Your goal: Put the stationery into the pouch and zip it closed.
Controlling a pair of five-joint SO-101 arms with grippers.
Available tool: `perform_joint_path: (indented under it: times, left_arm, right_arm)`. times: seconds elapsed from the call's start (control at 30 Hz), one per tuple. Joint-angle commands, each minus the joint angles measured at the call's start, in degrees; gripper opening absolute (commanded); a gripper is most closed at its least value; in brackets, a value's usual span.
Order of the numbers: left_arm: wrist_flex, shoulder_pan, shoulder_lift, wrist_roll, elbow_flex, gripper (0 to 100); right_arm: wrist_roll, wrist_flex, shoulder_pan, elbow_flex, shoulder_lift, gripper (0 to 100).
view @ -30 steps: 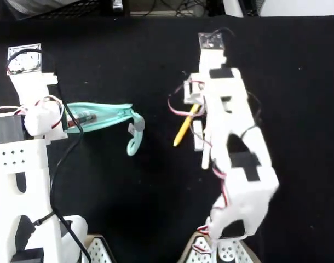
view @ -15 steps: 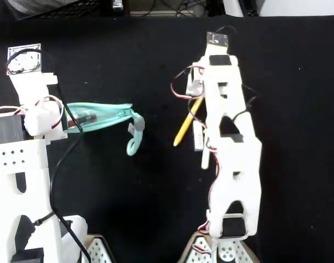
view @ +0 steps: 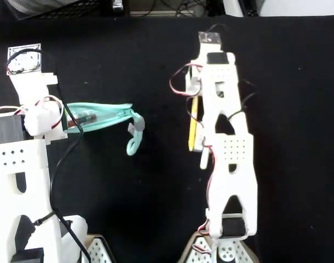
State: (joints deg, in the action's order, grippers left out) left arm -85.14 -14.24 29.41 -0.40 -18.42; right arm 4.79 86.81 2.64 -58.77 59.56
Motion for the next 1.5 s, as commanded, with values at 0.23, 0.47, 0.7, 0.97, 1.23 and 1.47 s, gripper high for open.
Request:
perform_joint_path:
  times: [0.23, 0.47, 0.7, 0.97, 1.23, 1.47]
  left_arm:
    - [0.26, 0.04, -1.05, 0.35, -2.77, 3]
    - [0.26, 0.04, -1.05, 0.35, -2.77, 3]
    - [0.26, 0.04, -1.05, 0.35, -2.77, 3]
    - [0.26, 0.04, -1.05, 0.35, -2.77, 3]
    - [0.35, 0.04, -1.05, 0.35, -2.77, 3]
    - [0.35, 0.04, -1.05, 0.35, -2.77, 3]
  right_arm:
    - [-2.73, 14.59, 1.85, -24.66, -0.75, 1.2]
    - [-2.29, 14.51, 2.37, -22.99, -3.65, 1.2]
    - [-2.2, 14.59, 3.43, -18.33, -11.56, 1.2]
    - [-2.2, 14.42, 7.12, 2.59, -37.05, 1.2]
    - [-4.48, 9.93, 15.56, 24.22, -68.79, 1.2]
    - [-5.54, -5.1, 27.52, 44.09, -98.33, 1.2]
